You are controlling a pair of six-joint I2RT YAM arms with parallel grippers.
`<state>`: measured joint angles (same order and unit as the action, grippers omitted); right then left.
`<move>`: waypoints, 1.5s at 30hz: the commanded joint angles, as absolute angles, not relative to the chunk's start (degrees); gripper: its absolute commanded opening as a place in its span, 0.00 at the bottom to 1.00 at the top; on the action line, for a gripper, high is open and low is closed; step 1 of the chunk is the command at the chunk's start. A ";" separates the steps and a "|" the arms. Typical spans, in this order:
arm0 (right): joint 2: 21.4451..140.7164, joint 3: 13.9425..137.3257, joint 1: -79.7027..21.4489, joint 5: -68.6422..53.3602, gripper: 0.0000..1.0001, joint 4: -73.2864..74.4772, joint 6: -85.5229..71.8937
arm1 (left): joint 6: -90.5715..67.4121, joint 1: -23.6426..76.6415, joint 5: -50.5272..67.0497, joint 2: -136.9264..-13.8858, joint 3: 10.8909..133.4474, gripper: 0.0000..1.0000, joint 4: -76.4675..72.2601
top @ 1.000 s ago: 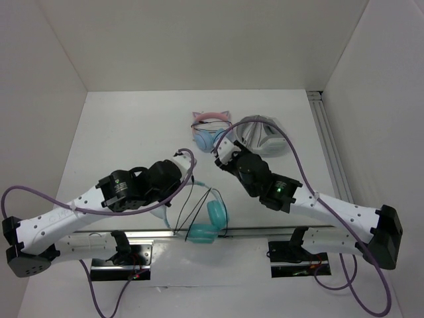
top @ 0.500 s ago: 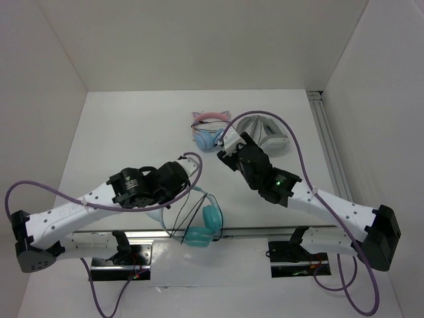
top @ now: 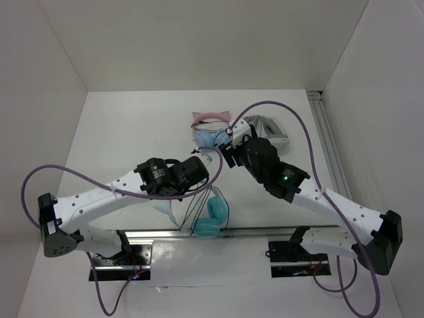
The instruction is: Wrap the headphones
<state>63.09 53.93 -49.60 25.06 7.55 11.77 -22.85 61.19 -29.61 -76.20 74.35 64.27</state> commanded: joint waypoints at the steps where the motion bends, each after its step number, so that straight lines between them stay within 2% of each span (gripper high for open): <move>1: 60.29 55.82 -47.47 19.26 0.75 8.44 6.60 | -22.94 61.61 -29.27 -75.76 76.90 0.00 62.23; 7: 59.15 55.81 -47.46 19.25 0.75 8.96 6.06 | -24.79 62.23 -32.68 -81.11 80.68 0.00 65.29; 9: 59.15 55.81 -47.46 19.25 0.75 8.96 6.06 | -30.03 63.54 -36.72 -84.45 84.35 0.00 73.02; 16: 58.01 55.28 -47.46 19.78 0.75 8.96 5.01 | -26.37 63.02 -35.77 -85.35 84.37 0.00 67.16; 20: 56.87 56.77 -47.46 20.30 0.75 10.28 3.87 | -21.28 59.86 -26.40 -82.54 81.75 0.00 58.58; 23: 54.68 56.78 -47.46 19.69 0.75 10.90 3.34 | -18.55 56.35 -15.05 -78.41 78.68 0.00 52.57; 28: 52.73 59.41 -47.46 19.69 0.79 13.44 1.93 | -17.75 50.64 -12.22 -78.57 80.33 0.00 49.75; 32: 52.73 63.45 -47.46 24.23 0.84 18.10 -2.98 | -17.75 47.91 -9.49 -80.50 81.74 0.00 46.95; 33: 52.73 64.59 -47.46 25.56 0.98 19.24 -3.77 | -18.62 47.38 -9.49 -81.29 82.43 0.00 46.93; 34: 52.04 65.30 -47.46 27.66 1.00 20.38 -5.35 | -19.24 46.33 -10.45 -81.30 82.44 0.00 45.80; 41: 50.28 72.42 -47.46 26.29 1.00 26.46 -8.61 | -23.90 41.49 -14.58 -82.53 78.59 0.00 38.95; 45: 48.78 69.88 -47.46 25.23 1.00 26.46 -9.66 | -30.13 40.78 -16.87 -83.92 70.52 0.00 30.08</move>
